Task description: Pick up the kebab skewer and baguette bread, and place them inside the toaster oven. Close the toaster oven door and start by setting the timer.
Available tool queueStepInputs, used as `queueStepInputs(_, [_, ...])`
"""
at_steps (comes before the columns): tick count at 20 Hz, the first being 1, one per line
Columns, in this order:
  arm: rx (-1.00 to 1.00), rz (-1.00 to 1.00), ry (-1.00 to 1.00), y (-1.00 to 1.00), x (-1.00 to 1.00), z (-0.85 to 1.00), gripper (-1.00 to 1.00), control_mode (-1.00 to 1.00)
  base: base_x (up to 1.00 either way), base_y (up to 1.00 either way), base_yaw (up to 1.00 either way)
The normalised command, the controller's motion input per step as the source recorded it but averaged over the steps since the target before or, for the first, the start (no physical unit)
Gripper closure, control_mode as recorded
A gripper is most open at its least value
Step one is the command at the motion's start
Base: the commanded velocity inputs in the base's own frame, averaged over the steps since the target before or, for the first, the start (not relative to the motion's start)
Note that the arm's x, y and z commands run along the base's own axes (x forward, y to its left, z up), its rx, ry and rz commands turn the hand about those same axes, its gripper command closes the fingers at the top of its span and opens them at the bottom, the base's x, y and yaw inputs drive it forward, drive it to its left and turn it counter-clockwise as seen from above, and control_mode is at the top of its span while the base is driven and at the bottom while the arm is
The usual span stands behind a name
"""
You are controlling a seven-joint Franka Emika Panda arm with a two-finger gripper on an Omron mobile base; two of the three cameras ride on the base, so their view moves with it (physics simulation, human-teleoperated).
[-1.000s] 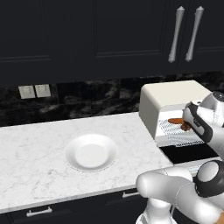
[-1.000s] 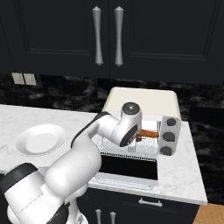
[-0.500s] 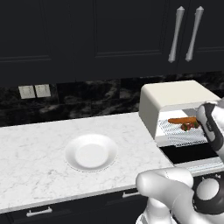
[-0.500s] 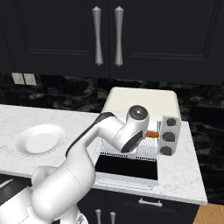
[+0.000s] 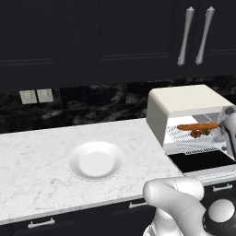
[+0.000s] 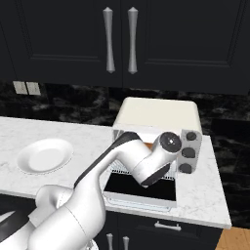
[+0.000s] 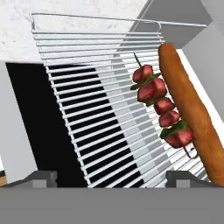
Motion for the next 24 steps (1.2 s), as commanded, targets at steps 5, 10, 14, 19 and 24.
queueStepInputs(5, [0.18, -0.24, 0.00, 0.00, -0.04, 0.00, -1.00, -1.00, 0.00, 0.00, 0.00])
queueStepInputs(10, [0.16, -0.33, -0.01, 0.00, 0.00, -0.07, -1.00, -1.00, 0.00, 0.00, 0.00])
queueStepInputs(14, [0.13, -0.34, 0.00, 0.00, 0.00, -0.11, -1.00, -1.00, 0.00, 0.00, 0.00])
queueStepInputs(19, [0.08, -0.28, 0.00, 0.00, 0.00, 0.00, -1.00, -1.00, 0.00, 0.00, 0.00])
queueStepInputs(24, [0.01, -0.18, 0.00, 0.00, 0.00, 0.00, -1.00, -1.00, 0.00, 0.00, 0.00])
